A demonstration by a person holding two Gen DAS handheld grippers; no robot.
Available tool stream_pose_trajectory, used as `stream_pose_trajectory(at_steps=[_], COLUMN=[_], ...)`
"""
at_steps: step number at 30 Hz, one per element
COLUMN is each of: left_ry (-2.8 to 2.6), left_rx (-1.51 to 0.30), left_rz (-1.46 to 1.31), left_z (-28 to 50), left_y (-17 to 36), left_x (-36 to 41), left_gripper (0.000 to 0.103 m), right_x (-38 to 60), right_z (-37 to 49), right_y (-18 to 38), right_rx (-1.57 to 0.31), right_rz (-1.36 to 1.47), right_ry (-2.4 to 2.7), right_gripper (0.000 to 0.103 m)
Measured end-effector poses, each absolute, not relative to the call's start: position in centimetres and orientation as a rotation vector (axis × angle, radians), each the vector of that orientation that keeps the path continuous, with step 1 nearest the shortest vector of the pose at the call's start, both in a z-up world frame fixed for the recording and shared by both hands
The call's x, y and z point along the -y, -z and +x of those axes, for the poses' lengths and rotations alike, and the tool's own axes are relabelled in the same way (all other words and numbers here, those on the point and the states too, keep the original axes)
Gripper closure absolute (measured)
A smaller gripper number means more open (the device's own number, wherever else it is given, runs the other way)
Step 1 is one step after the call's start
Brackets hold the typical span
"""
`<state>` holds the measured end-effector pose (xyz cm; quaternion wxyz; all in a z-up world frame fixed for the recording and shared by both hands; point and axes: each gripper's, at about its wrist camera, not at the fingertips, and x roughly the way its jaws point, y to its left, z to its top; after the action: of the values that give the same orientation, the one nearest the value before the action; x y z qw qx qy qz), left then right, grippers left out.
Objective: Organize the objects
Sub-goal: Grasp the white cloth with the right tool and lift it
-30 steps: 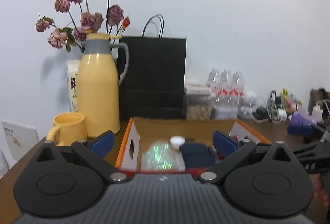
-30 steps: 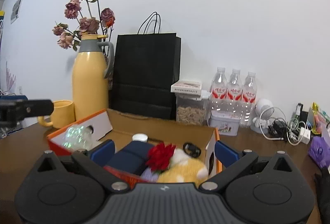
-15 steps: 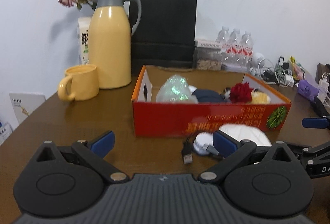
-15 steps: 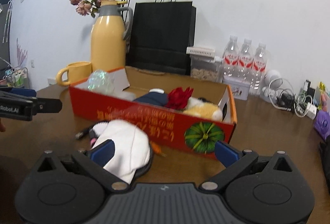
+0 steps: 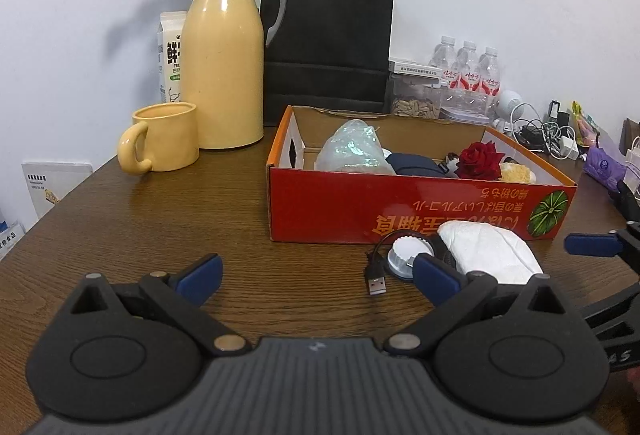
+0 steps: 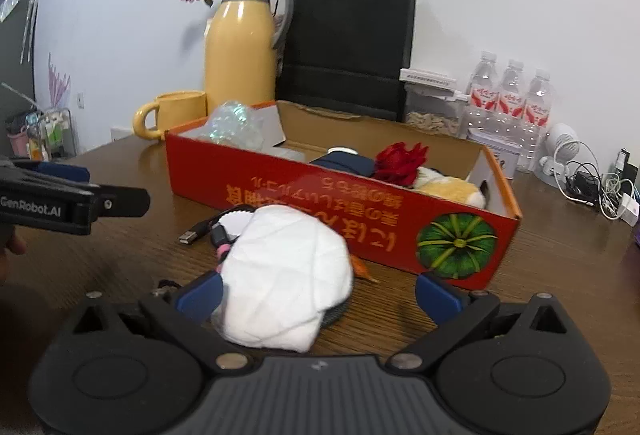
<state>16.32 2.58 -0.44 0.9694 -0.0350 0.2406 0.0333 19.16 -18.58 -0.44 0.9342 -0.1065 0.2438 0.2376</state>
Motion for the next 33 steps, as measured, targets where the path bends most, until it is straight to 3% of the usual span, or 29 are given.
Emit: stream_pose_trajectory(at_steps=[4, 11, 14, 33], left_ry=[-0.066, -0.063, -0.065, -0.073], left_rx=[-0.488, -0.485, -0.488, -0.5], left_rz=[-0.075, -0.075, -0.074, -0.073], left_z=[16.3, 16.3, 16.3, 16.6], left_y=[0.5, 0.4, 0.5, 0.9], left_x=[-2.7, -2.6, -2.6, -2.7], left_gripper=[0.0, 0.0, 0.0, 0.0], right_x=[16.8, 16.6, 16.6, 17.2], right_z=[19.9, 20.6, 20.4, 19.5], right_y=[0.8, 0.9, 0.9, 0.4], right_rx=[-0.527, -0.55, -0.545, -0.471], right_rz=[-0.259, -0.223, -0.227, -0.203], right_ry=[-0.473, -0.52, -0.533, -0.527], right_gripper=[0.004, 0.026, 0.031, 0.033])
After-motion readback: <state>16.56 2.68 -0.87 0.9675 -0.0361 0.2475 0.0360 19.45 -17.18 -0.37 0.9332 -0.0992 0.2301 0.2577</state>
